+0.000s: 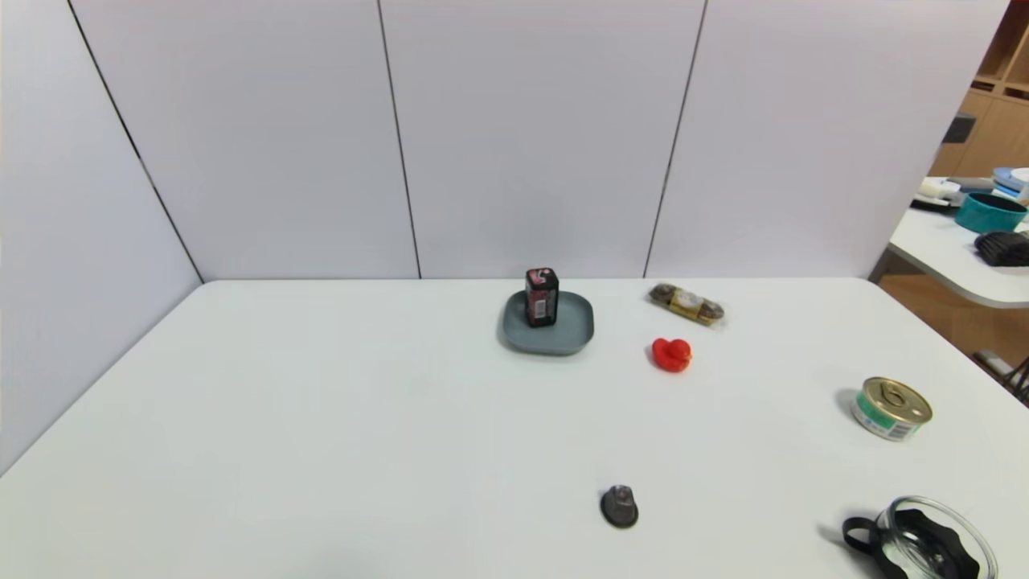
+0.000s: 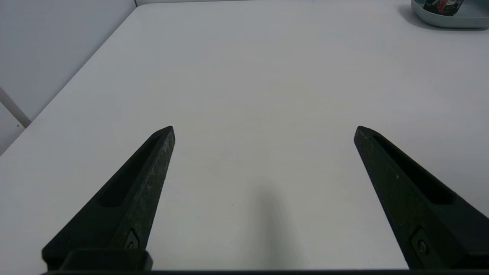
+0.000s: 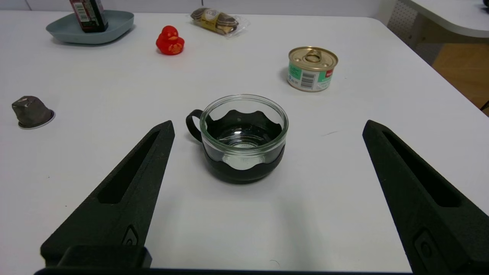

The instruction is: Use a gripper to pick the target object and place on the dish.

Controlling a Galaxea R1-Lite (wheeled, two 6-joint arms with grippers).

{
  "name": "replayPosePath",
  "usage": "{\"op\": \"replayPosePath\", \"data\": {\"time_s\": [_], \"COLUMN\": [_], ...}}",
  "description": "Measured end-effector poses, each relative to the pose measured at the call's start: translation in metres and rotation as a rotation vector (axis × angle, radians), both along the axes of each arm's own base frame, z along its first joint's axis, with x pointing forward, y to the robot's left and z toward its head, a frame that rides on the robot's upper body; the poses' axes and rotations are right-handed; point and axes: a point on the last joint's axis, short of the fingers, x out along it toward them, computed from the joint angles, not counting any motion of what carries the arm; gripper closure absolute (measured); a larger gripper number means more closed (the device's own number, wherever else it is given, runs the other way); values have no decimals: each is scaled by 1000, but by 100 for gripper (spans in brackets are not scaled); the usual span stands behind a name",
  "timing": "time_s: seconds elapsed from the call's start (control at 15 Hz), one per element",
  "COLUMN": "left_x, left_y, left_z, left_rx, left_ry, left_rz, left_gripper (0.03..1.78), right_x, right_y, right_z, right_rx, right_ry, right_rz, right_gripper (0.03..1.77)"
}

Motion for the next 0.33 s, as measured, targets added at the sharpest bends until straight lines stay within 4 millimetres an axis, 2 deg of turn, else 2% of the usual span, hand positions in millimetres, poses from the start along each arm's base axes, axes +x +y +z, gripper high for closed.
{"op": "replayPosePath", "data": {"time_s": [0.33], "left_x": [0], "left_y": [0], "left_z": [0], "left_rx": [1], "left_ry": [0], "left_rz": [0], "left_gripper": [12], "right_x": [0], "right_y": [0], "right_z": [0], "right_rx": [0], "right_ry": [1], "right_rz": [-1], "right_gripper": [9]}}
